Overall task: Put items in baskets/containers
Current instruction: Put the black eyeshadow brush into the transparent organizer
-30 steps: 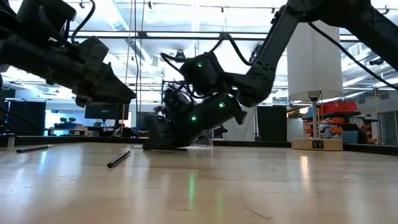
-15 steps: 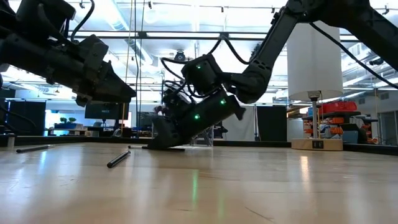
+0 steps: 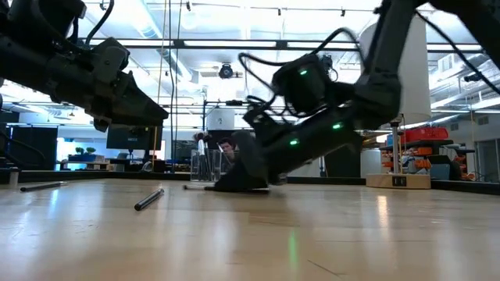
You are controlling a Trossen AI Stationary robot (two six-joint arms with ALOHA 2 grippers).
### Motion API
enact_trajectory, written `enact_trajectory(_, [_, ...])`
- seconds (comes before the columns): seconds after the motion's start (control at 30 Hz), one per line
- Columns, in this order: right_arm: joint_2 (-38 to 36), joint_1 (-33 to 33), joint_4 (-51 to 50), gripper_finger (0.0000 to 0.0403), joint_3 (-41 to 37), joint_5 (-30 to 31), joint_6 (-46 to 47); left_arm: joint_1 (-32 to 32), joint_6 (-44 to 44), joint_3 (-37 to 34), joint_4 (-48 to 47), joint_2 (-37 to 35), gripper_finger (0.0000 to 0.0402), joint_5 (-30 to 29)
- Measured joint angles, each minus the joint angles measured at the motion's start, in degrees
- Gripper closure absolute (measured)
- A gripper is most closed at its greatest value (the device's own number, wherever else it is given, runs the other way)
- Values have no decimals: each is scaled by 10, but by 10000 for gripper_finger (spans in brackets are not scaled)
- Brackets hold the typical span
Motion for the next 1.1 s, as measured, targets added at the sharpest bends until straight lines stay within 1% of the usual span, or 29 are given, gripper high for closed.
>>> enact_trajectory(0.03, [-13, 6, -15, 396, -11, 7, 7, -3, 6, 0, 4, 0, 230, 0])
enact_trajectory(0.4, [-138, 52, -11, 397, -150, 54, 43, -36, 80, 0, 58, 0, 230, 1])
enact_trajectory(0.53, [-178, 70, 28, 399, -205, 85, 51, -41, 105, 0, 77, 2, 230, 26])
enact_trajectory(0.63, [-197, 81, 91, 399, -240, 110, 61, -42, 119, 0, 95, 12, 230, 44])
enact_trajectory(0.73, [-198, 88, 151, 399, -265, 119, 62, -41, 137, 0, 142, 37, 230, 71])
enact_trajectory(0.83, [-199, 93, 186, 399, -274, 123, 60, -40, 157, 5, 191, 77, 230, 79])
enact_trajectory(0.93, [-199, 96, 187, 399, -275, 125, 57, -39, 176, 24, 220, 120, 230, 78])
enact_trajectory(1.1, [-199, 96, 187, 399, -274, 127, 56, -22, 187, 69, 221, 182, 230, 80])
